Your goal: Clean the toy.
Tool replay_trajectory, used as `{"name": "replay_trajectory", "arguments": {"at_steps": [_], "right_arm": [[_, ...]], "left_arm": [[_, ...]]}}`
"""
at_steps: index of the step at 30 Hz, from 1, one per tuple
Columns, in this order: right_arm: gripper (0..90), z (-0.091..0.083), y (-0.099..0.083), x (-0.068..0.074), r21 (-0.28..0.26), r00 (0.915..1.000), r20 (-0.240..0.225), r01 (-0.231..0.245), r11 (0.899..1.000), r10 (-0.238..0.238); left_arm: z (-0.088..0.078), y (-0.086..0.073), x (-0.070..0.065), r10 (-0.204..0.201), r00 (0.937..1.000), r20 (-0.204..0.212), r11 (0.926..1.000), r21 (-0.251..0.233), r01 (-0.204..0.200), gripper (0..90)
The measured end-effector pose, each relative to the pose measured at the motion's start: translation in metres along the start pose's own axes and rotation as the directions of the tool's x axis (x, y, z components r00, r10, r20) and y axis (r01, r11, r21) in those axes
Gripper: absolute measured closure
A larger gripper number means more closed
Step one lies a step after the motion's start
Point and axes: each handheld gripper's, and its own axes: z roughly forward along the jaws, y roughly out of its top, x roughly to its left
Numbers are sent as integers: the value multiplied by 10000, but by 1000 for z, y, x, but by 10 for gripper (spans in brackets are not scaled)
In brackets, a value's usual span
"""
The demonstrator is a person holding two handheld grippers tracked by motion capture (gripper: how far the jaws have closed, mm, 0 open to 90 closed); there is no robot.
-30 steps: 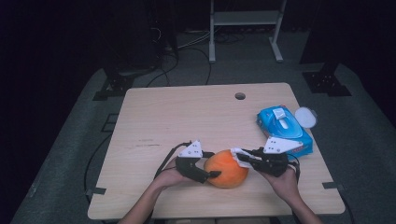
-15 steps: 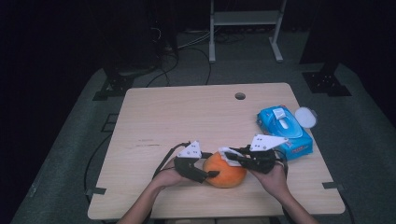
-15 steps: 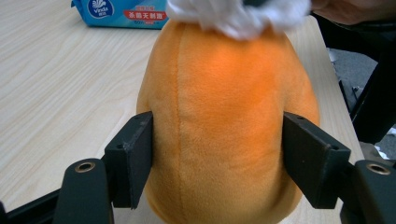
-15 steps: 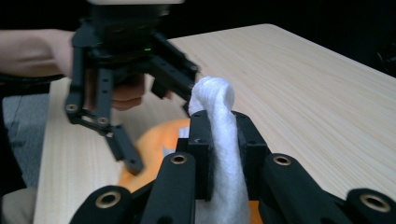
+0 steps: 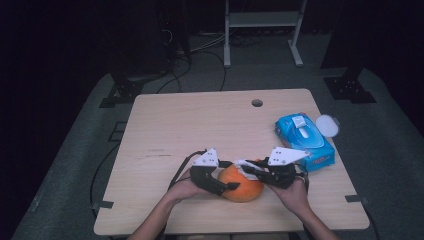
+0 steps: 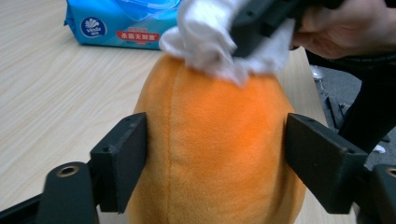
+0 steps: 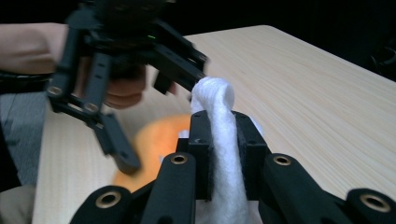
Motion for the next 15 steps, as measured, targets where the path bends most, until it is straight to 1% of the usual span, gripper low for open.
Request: {"name": "replay_trajectory", "arguments": {"at_steps": [1,2,4,5,7,9,11,13,15], "right_arm": [[788,4,2,3,-26,9998,-165,118,9999,-118],[788,7,3,7,5,9994,-267,198,9998,-198],[789,11,5,9,53,9989,-282,381,9993,-379],[789,11,6,7,32,9991,-266,331,9994,-330],[790,7,5,1,-6,9999,-96,96,10000,-96],[790,1,2,-8,-74,9999,165,-50,10000,52],[790,-8,-4,-17,-127,9985,357,-410,9991,415],[790,-16,-11,-23,-169,9964,456,-701,9974,708],[789,-22,-18,-23,-162,9951,418,-892,9959,898]], "left_arm": [[0,0,-2,203,9998,-76,9997,106,-202,260],[-1,0,-2,310,9994,-122,9993,195,-307,271],[-3,-2,-2,322,9993,-191,9991,266,-316,289],[-4,-4,-1,263,9995,-179,9993,265,-258,297],[-6,-7,2,204,9996,-216,9993,316,-197,305],[-8,-9,5,33,9998,-191,9995,320,-27,307],[-10,-12,9,-81,9998,-184,9994,347,87,309],[-11,-13,11,-192,9997,-165,9993,310,197,309],[-10,-13,12,-211,9997,-147,9993,303,216,309]]}}
